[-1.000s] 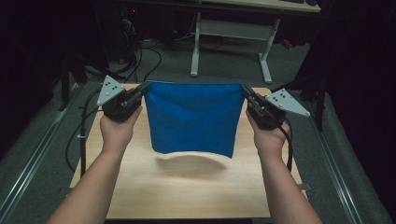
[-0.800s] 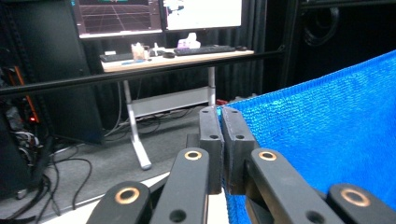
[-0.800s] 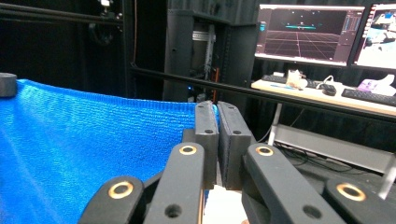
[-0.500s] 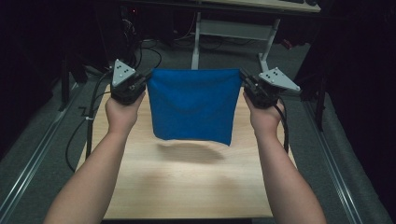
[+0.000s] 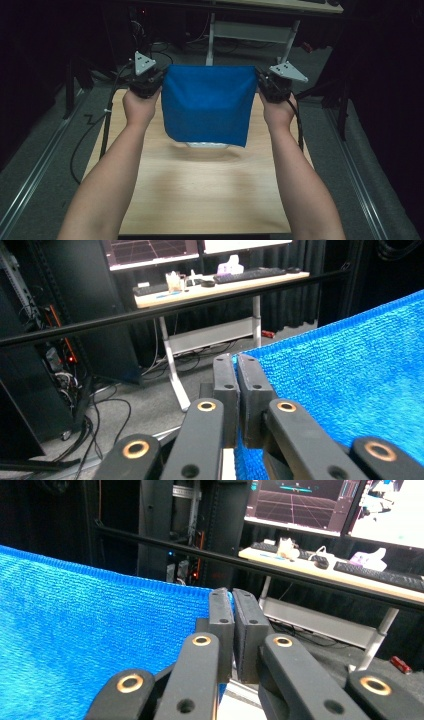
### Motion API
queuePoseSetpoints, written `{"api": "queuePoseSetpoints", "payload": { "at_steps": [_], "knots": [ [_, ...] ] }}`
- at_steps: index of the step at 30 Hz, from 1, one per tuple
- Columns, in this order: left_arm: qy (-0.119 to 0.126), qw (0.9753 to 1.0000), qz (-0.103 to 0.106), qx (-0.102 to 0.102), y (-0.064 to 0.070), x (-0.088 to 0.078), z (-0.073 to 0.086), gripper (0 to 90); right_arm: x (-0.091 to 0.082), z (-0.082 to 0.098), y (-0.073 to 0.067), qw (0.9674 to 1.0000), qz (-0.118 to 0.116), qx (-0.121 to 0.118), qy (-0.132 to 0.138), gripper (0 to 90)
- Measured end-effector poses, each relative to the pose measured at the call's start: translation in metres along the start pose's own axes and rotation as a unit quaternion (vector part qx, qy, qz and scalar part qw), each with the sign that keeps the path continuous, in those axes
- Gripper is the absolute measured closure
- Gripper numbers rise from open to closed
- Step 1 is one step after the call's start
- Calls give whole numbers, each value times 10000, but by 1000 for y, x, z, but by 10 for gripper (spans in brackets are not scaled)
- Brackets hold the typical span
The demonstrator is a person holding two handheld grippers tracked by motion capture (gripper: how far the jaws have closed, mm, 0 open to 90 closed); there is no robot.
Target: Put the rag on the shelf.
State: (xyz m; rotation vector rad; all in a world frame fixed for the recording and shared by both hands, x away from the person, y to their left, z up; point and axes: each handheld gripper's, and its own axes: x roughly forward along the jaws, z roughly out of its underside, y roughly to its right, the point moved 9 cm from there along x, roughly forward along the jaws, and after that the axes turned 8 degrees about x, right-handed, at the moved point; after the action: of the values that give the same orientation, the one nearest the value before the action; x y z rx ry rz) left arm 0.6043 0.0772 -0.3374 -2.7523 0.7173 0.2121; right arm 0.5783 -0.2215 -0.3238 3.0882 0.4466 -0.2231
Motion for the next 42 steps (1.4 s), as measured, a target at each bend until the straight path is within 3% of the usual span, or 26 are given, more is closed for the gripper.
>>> {"api": "queuePoseSetpoints", "payload": {
  "at_steps": [5, 8, 11, 13, 16, 17, 21, 26, 32, 36, 39, 42],
  "knots": [
    [-341, 9994, 41, 16, 1, 14, 19, 883, 15, 11, 5, 9997, 13, -52, -241, 885],
    [-498, 9987, 67, -64, 2, 21, 34, 883, 26, 25, 4, 9987, 51, -262, -426, 885],
    [-702, 9972, 177, -182, 5, 26, 55, 883, 29, 35, 3, 9979, 41, -312, -563, 885],
    [-787, 9963, 241, -244, 7, 28, 69, 883, 34, 52, 2, 9968, -15, -303, -743, 885],
    [-866, 9951, 344, -333, 12, 28, 84, 883, 35, 63, 1, 9959, -33, -325, -849, 884],
    [-930, 9942, 407, -343, 14, 28, 92, 882, 36, 72, 0, 9952, -116, -235, -942, 884],
    [-1079, 9918, 545, -410, 19, 28, 103, 882, 33, 88, 1, 9943, -134, -139, -1045, 884],
    [-1144, 9903, 635, -457, 27, 26, 119, 882, 31, 105, 2, 9928, -134, -132, -1187, 884],
    [-1194, 9872, 775, -726, 37, 20, 142, 882, 26, 132, -1, 9907, -255, 39, -1338, 883],
    [-1181, 9865, 830, -777, 41, 18, 149, 882, 23, 143, -3, 9892, -301, 61, -1431, 883],
    [-1269, 9845, 963, -737, 49, 17, 153, 882, 19, 156, -6, 9878, -335, 70, -1519, 883],
    [-1235, 9849, 978, -713, 51, 17, 154, 883, 18, 161, -7, 9870, -348, 99, -1567, 883]
  ]
}}
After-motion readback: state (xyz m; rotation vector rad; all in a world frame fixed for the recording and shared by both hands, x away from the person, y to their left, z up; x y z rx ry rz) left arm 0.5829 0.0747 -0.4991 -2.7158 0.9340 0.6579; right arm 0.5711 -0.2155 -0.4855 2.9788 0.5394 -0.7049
